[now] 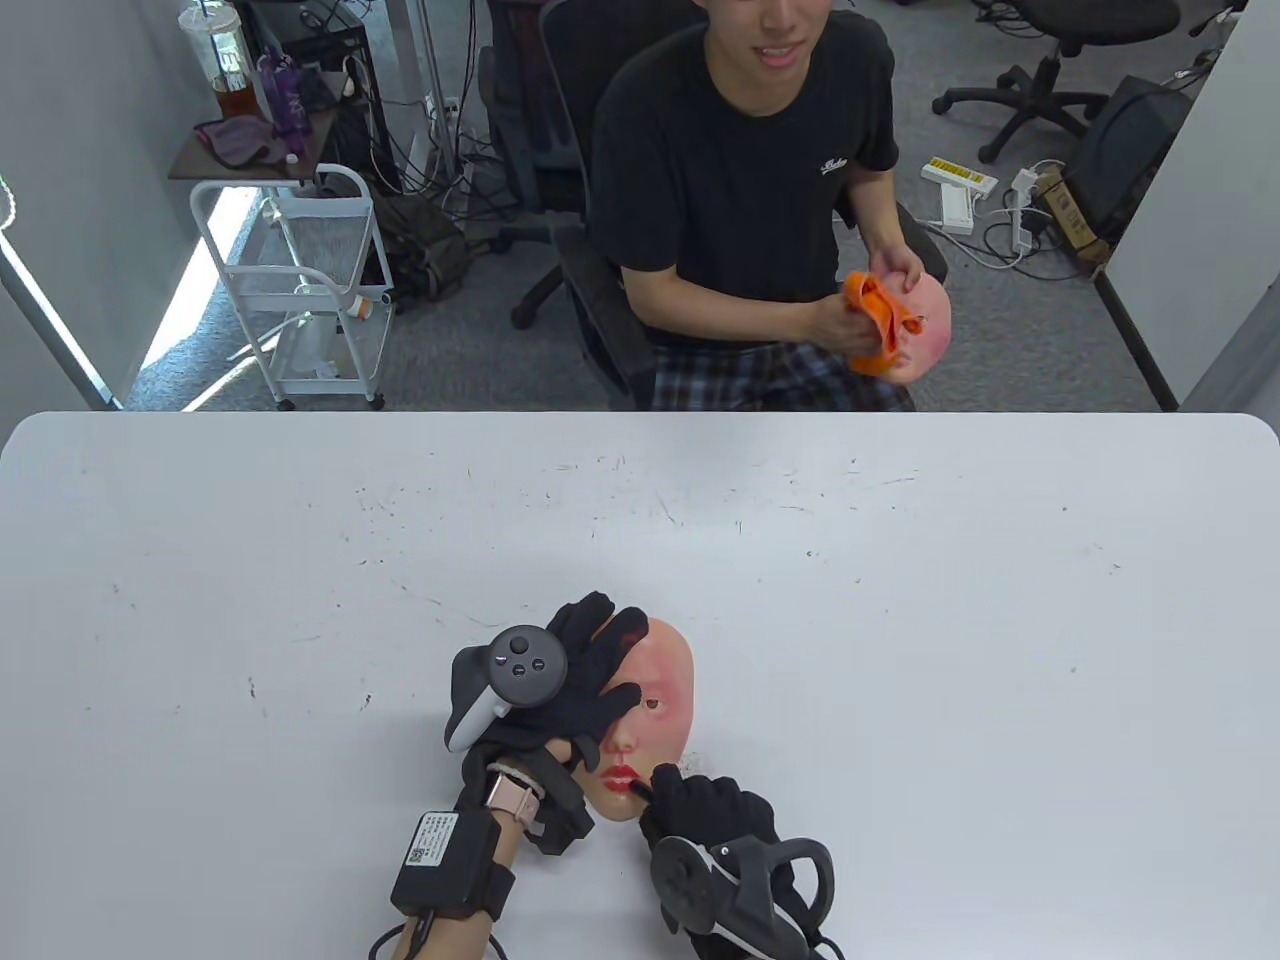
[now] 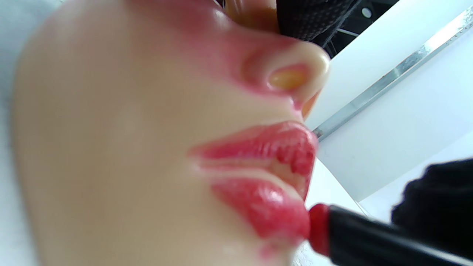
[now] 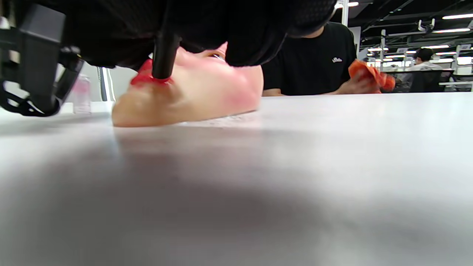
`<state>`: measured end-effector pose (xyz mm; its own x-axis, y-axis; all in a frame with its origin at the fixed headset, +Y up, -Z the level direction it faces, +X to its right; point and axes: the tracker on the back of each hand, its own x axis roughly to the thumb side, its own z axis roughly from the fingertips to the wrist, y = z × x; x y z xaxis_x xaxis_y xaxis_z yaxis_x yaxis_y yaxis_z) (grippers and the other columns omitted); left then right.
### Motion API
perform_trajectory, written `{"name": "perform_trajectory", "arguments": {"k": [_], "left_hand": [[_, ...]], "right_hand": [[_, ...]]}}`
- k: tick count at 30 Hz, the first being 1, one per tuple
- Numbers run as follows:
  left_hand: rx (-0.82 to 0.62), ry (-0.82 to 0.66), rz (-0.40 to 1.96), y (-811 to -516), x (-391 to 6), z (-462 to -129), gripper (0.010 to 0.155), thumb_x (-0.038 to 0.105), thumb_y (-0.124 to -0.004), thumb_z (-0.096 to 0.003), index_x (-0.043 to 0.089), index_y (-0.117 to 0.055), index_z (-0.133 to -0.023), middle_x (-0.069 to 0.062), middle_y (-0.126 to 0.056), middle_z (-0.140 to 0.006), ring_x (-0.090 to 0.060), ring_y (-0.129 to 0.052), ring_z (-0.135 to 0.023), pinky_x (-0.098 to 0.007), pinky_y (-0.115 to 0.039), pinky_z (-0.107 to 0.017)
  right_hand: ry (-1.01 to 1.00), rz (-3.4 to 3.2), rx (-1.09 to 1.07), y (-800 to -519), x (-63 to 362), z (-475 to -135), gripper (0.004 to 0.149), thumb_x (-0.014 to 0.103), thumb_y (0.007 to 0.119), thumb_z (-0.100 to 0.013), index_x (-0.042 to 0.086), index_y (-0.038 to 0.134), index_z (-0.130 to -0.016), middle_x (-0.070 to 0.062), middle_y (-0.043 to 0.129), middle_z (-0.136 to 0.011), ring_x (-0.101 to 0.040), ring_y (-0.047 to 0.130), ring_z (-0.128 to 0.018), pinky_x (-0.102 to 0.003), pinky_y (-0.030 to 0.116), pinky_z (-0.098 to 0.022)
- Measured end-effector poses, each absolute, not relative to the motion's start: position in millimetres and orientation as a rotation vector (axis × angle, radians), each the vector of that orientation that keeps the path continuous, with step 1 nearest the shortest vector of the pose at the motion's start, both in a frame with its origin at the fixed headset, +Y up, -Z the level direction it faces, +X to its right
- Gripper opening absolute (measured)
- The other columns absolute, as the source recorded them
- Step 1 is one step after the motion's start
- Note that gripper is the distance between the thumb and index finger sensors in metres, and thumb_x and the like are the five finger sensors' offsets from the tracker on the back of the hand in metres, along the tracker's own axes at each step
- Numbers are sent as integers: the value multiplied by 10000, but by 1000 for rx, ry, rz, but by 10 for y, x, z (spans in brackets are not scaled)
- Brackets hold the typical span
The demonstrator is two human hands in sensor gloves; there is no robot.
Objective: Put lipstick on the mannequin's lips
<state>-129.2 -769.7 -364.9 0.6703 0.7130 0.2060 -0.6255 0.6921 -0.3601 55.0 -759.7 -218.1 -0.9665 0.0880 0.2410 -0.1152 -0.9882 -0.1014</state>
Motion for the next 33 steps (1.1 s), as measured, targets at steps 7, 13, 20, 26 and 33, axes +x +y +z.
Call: {"name": "perform_trajectory", "arguments": {"k": [7, 13, 20, 26, 33], "left_hand": [[-270, -347, 765, -7698, -1293, -3649, 759, 434, -757, -527, 514, -336, -1153, 94, -68, -1240, -267, -34, -1135, -605, -229, -826], [-270, -346, 765, -7697, -1292, -3648, 758, 432, -756, -528, 511, -335, -1153, 93, -68, -1240, -267, -34, -1134, -604, -228, -827], [-268, -346, 765, -7699, -1292, -3647, 757, 434, -757, -527, 513, -338, -1153, 93, -68, -1240, -268, -34, -1135, -605, -229, -826], [-271, -347, 766, -7698, -1293, -3646, 757, 435, -756, -528, 514, -336, -1153, 93, -66, -1240, -265, -33, -1135, -604, -227, -827], [-271, -345, 765, -7698, -1291, -3647, 758, 435, -756, -527, 514, -335, -1153, 94, -66, -1240, -266, -32, -1135, -605, -228, -827]], "right_hand": [[-197, 2994, 499, -7586, 385, -2158, 509, 447, 737, -473, 172, 795, -897, 2, 918, -567, -258, 910, -552, -432, 748, -472], [-183, 3014, 476, -7590, 364, -2153, 507, 449, 737, -471, 176, 799, -894, 0, 919, -568, -263, 911, -553, -435, 748, -471], [-176, 2999, 329, -7591, 556, -2178, 504, 440, 747, -470, 161, 809, -886, -9, 922, -555, -265, 913, -541, -437, 749, -463], [-200, 2984, 470, -7576, 406, -2169, 507, 446, 736, -472, 170, 799, -894, -4, 920, -564, -261, 913, -549, -433, 751, -468], [-209, 2992, 373, -7563, 495, -2170, 506, 441, 746, -470, 162, 807, -888, -8, 922, -559, -265, 913, -543, -437, 749, -464]]}}
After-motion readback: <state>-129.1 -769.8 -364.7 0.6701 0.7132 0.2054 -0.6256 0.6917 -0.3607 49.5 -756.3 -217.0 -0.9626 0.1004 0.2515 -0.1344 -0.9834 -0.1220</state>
